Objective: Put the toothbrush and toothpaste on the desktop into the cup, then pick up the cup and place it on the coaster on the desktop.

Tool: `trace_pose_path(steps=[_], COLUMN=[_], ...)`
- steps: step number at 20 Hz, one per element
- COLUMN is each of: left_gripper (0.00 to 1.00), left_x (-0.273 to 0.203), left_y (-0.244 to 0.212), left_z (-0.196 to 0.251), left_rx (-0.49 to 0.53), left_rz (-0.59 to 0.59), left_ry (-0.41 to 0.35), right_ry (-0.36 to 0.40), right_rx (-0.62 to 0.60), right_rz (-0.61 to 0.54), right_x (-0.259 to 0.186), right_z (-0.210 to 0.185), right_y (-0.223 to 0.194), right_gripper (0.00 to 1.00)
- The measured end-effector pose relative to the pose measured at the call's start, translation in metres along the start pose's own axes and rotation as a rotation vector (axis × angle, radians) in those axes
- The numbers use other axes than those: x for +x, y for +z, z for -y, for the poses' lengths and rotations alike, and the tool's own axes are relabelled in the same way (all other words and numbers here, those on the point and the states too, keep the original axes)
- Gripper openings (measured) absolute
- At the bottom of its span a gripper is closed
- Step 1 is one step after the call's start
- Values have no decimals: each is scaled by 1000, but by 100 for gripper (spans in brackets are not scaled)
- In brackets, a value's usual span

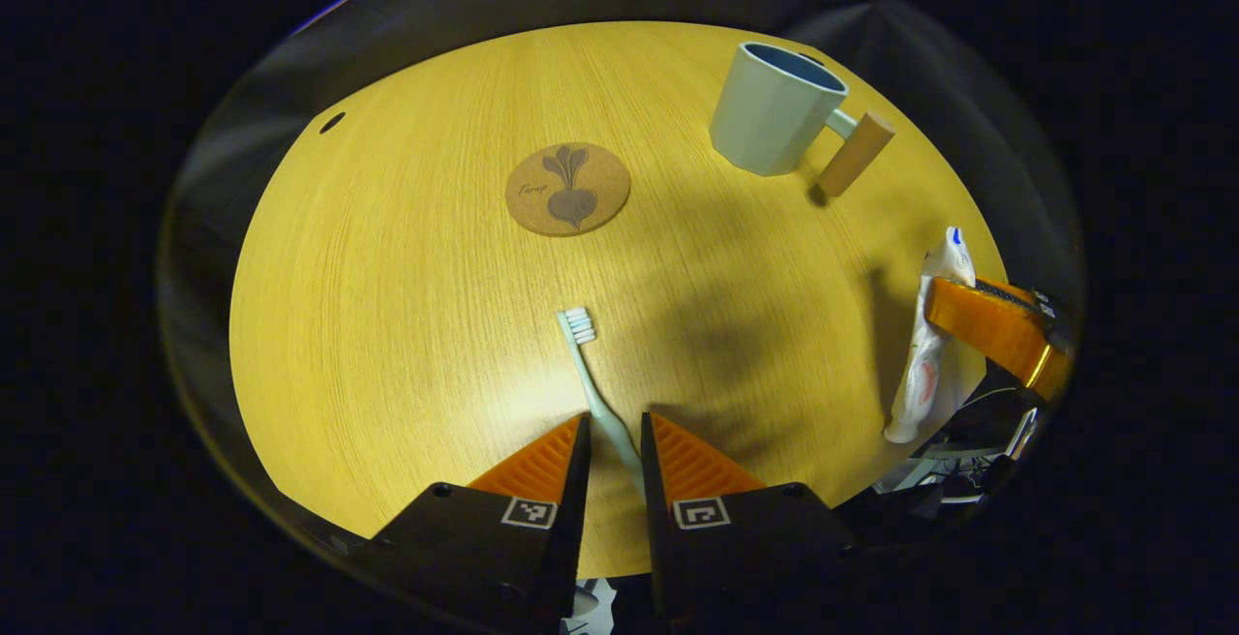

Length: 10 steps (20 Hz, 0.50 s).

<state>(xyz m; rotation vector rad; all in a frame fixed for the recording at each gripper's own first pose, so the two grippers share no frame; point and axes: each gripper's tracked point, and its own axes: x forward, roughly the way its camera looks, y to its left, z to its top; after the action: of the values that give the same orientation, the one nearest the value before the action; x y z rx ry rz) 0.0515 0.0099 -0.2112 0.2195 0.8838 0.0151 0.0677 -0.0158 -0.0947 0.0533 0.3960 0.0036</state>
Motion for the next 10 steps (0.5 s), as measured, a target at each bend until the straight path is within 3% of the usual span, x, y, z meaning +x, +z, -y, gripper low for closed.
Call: trace_pose_path(steps=[5,8,10], left_gripper=[30,19,17], left_x=[0,1,1], left_y=[-2,-2,-1], left_z=[0,1,5], left_rx=[24,20,28], left_rz=[-7,-4,-3], left_ry=[38,28,14], right_ry=[-23,-18,-13], right_rx=[18,21,21], right_rz=[4,8,11], right_x=[-12,-17,-19], right_z=[20,22,20], right_y=[-1,-2,-2], right_gripper=[10,10,10])
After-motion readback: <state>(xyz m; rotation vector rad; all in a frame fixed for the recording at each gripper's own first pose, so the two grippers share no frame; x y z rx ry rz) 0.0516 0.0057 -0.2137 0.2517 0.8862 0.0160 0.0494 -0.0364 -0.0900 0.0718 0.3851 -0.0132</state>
